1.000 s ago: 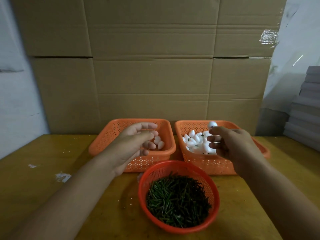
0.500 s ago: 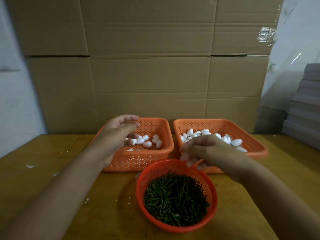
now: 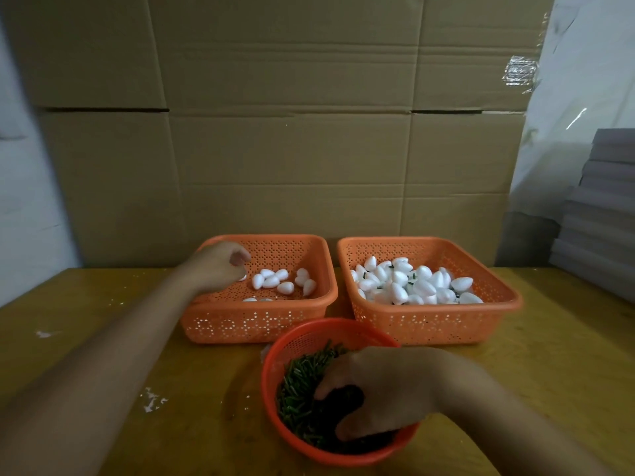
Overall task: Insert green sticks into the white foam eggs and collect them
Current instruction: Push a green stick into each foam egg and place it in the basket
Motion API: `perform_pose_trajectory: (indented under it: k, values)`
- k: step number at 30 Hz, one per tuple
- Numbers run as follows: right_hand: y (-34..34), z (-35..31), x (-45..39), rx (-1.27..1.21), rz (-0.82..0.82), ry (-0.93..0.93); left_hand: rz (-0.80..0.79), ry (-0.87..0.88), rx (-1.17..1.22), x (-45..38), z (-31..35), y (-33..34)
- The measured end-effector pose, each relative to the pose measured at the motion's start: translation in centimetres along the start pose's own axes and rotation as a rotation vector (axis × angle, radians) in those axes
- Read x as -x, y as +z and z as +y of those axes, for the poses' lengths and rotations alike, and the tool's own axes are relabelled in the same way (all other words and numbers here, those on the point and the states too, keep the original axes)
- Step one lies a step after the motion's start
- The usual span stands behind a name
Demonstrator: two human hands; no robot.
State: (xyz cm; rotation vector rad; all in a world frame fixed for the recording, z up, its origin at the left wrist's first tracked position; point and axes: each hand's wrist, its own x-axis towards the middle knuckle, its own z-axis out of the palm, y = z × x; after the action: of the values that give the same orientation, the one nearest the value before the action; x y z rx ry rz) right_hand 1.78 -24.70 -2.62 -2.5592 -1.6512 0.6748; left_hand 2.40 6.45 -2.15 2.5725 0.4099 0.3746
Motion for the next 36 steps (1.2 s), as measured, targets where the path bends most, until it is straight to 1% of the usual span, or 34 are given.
perform_pose_trajectory:
  k: [4,10,14,16,18,20,25,31,36]
  values:
    - [0.0,0.0,0.0,0.004,-0.008,-0.013,-0.176,0.007,-0.175,-2.7,-0.1,0.2]
    - [0.0,0.0,-0.1,0.015,0.002,-0.020,-0.289,0.002,-0.303,-5.0,-0.1,1.4]
    - [-0.1,0.1,-0.1,0.017,0.012,-0.027,-0.432,-0.062,-0.349,-5.3,0.0,2.4]
    - [-0.1,0.1,-0.1,0.013,0.015,-0.027,-0.514,-0.064,-0.385,-5.3,0.3,2.7]
    - [0.0,0.1,-0.1,0.015,0.020,-0.023,-0.564,-0.074,-0.418,-5.3,0.4,2.9]
    - [0.0,0.2,-0.1,0.014,0.021,-0.019,-0.579,-0.090,-0.445,-5.4,0.4,2.9]
    - [0.1,0.3,-0.2,0.009,0.016,-0.013,-0.568,-0.037,-0.457,-5.7,0.1,2.9]
    - [0.0,0.2,-0.2,0.012,0.014,-0.005,-0.403,0.059,-0.463,-5.8,-0.4,2.8]
    - [0.0,0.3,-0.2,0.016,0.014,-0.009,-0.445,0.070,-0.423,-5.4,-0.1,2.8]
